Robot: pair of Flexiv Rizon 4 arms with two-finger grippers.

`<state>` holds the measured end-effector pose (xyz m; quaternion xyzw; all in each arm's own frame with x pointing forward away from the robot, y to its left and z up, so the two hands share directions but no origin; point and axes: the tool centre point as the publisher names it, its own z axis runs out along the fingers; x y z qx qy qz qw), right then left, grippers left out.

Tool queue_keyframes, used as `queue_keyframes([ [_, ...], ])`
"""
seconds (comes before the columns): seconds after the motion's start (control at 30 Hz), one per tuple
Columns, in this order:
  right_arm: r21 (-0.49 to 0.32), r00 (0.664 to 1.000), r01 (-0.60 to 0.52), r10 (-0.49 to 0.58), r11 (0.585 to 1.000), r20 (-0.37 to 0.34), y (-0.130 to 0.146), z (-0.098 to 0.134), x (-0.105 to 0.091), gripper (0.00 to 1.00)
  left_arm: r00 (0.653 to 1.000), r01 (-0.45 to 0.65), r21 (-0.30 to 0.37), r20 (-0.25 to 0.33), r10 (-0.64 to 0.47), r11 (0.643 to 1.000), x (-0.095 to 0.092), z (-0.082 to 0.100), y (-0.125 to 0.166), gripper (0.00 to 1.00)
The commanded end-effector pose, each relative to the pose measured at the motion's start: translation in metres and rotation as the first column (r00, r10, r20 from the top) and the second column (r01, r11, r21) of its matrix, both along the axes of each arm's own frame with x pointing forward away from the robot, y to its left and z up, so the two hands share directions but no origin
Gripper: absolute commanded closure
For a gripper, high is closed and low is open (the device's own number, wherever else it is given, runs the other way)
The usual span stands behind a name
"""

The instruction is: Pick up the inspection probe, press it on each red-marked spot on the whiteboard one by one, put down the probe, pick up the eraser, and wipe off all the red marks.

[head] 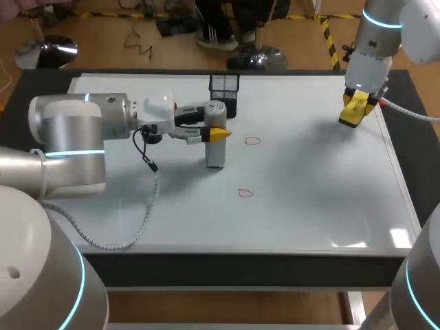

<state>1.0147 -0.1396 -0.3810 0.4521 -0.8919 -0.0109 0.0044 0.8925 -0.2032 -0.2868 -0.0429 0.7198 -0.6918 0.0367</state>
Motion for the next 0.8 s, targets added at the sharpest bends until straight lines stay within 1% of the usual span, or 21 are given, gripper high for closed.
queue_keyframes([
  [0.03, -0.002, 1.000, -0.001, 0.001, 1.000, 0.000, -0.001, 0.001, 0.000, 1.00, 1.000, 0.003, 0.005, -0.004, -0.003, 1.000, 0.001, -0.001, -0.001, 1.00],
  [0.2, -0.002, 1.000, -0.001, 0.001, 1.000, 0.000, -0.001, 0.001, 0.000, 1.00, 1.000, 0.001, 0.004, -0.003, -0.001, 1.000, 0.001, 0.000, -0.001, 1.00],
  [0.4, -0.002, 1.000, -0.001, 0.001, 1.000, 0.000, -0.001, 0.001, 0.000, 1.00, 1.000, -0.017, -0.023, 0.004, 0.017, 1.000, -0.003, 0.014, 0.003, 1.00],
  [0.53, -0.002, 1.000, -0.001, 0.001, 1.000, 0.000, -0.001, 0.001, 0.000, 1.00, 0.999, -0.032, -0.040, 0.013, 0.032, 0.999, -0.011, 0.026, 0.012, 1.00],
  [0.8, -0.002, 1.000, -0.001, 0.001, 1.000, 0.000, -0.001, 0.001, 0.000, 1.00, 0.994, -0.099, -0.013, 0.035, 0.099, 0.995, -0.031, 0.042, 0.039, 1.00],
])
